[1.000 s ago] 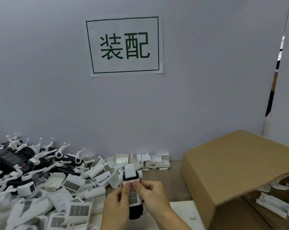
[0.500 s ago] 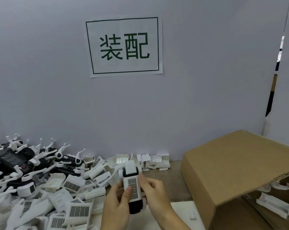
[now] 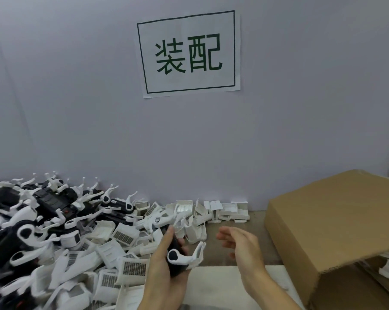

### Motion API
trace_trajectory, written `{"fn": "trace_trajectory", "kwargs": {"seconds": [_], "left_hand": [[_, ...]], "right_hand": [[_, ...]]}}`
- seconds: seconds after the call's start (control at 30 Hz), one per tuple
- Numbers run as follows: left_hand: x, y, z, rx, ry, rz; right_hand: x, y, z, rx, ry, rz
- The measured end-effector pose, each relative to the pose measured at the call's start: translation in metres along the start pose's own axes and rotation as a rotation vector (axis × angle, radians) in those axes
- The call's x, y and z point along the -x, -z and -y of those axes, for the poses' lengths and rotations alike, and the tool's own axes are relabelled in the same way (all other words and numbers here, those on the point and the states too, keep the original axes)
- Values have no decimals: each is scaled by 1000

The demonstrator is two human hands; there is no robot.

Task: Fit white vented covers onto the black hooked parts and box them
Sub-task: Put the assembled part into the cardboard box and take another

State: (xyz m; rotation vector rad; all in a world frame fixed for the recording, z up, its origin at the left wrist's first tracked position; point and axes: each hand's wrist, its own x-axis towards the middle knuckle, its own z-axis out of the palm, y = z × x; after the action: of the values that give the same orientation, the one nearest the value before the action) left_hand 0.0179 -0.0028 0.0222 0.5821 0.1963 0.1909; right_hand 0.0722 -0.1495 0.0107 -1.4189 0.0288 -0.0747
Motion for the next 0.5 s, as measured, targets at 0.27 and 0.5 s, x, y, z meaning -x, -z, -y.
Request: {"fn": "trace_trajectory", "kwargs": {"seconds": [0.27, 0.5], "left_hand": [[-7, 4, 3, -59, -83, -51], [-1, -2, 9, -351, -139, -44]], "right_hand": [[13, -6, -1, 285, -68, 471], [18, -9, 0, 85, -124, 734]]}}
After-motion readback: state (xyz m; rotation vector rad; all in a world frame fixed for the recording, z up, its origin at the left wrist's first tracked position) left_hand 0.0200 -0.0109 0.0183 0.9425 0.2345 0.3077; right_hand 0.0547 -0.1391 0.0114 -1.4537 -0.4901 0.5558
